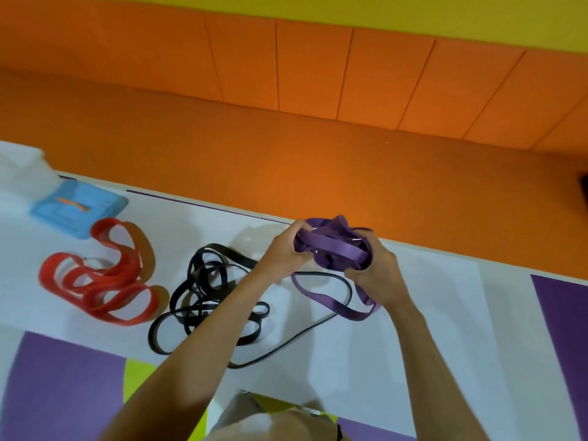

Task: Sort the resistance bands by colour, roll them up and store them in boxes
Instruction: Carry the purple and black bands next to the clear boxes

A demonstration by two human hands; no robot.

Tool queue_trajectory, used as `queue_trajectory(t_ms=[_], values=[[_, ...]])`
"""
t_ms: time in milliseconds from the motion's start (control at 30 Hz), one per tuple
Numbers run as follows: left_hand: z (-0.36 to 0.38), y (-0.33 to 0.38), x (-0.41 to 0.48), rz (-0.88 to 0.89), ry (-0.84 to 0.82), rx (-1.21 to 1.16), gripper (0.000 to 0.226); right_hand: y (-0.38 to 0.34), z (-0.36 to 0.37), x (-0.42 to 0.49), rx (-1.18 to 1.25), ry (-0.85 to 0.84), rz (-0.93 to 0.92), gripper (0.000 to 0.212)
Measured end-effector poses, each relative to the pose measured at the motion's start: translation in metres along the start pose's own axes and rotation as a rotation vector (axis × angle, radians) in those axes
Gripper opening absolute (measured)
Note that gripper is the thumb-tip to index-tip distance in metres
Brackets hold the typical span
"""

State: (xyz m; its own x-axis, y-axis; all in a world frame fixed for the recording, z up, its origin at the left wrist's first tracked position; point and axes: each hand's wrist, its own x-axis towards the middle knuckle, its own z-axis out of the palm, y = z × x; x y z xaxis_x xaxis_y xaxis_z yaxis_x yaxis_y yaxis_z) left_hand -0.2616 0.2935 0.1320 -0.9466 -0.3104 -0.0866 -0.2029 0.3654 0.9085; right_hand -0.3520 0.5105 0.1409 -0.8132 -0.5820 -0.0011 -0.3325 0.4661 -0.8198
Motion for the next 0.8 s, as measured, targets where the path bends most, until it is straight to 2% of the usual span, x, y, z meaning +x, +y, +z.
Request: queue_trajectory(t_ms=[167, 367, 633, 800], values=[[-0.024, 0.002, -0.017, -0.002, 0.053, -0.034, 0.034, -0.027, 0.007, 0.014, 0.017, -0.055, -0.085, 0.071], [-0.064, -0.019, -0.059, -0.099, 0.226, -0.191, 0.037, -0.063, 0.056, 0.034, 0.025, -0.185, -0.170, 0.075], [-0.169, -0.063, -0.133, -0.145, 0.540, -0.308, 0.044, -0.156, 0.179, 0.047, 0.034, -0.324, -0.319, 0.073], [-0.261, -0.110, -0.188, -0.104, 0.679, -0.361, 0.036, -0.238, 0.279, 0.046, 0.012, -0.385, -0.406, 0.073]])
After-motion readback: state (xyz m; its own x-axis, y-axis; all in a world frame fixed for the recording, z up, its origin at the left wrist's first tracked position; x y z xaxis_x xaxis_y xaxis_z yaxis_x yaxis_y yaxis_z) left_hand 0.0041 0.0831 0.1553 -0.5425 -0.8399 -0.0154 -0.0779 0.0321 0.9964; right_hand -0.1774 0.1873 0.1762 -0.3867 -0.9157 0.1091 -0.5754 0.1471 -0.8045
